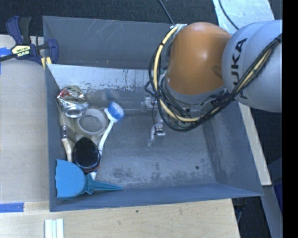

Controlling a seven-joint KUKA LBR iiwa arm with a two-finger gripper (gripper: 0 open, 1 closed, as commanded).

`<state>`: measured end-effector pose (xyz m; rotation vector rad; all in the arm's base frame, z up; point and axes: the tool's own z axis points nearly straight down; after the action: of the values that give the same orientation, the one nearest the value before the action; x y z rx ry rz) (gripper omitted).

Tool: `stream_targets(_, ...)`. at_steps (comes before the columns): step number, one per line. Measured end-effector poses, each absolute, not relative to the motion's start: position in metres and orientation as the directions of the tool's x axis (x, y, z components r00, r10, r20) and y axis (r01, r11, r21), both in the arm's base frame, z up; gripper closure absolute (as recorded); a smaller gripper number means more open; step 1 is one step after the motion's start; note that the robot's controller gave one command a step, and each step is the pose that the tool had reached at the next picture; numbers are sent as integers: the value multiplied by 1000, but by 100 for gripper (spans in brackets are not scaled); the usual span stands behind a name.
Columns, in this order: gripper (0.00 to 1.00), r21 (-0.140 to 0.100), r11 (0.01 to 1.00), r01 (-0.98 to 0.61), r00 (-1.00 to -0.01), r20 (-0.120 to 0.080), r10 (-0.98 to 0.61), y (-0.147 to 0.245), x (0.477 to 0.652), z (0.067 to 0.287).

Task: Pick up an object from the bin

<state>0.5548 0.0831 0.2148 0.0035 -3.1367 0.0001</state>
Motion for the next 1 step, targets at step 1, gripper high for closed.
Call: stream_targets(1,0,1,1000,0,-1000,-3,0,83,557,219)
